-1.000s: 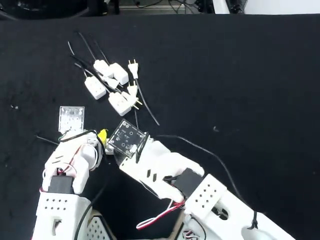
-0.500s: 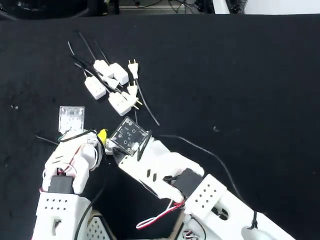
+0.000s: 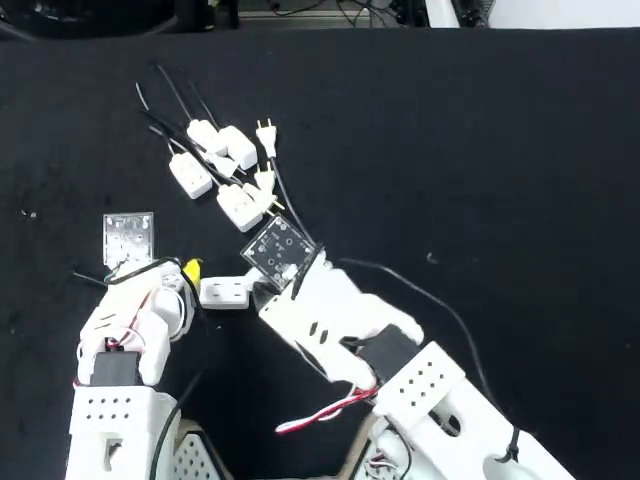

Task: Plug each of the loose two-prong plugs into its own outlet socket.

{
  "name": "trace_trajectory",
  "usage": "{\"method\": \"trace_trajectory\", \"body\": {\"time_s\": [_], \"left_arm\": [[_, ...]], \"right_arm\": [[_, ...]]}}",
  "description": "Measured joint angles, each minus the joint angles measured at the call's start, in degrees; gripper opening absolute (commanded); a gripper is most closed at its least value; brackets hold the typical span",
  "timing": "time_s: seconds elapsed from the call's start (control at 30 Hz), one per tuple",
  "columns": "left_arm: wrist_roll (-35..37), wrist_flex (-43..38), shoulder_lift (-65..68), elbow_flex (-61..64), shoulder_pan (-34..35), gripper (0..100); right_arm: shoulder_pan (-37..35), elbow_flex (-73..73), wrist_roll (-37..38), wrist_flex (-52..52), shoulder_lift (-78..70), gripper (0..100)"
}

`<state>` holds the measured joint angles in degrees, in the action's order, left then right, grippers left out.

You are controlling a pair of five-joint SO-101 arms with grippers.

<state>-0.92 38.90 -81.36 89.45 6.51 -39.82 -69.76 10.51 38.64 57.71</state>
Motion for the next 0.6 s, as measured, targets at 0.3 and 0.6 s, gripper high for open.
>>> {"method": "trace_trajectory", "body": {"time_s": [0.3,0.6], "left_arm": [[0.0,2.6,0.5,-2.8,0.3,21],[0.0,2.9,23.3,-14.2,0.3,20]], "right_arm": [[3.2,4.5,1.5,6.0,0.0,1.1],[6.8,12.6,3.2,9.0,-12.0,1.1]]}}
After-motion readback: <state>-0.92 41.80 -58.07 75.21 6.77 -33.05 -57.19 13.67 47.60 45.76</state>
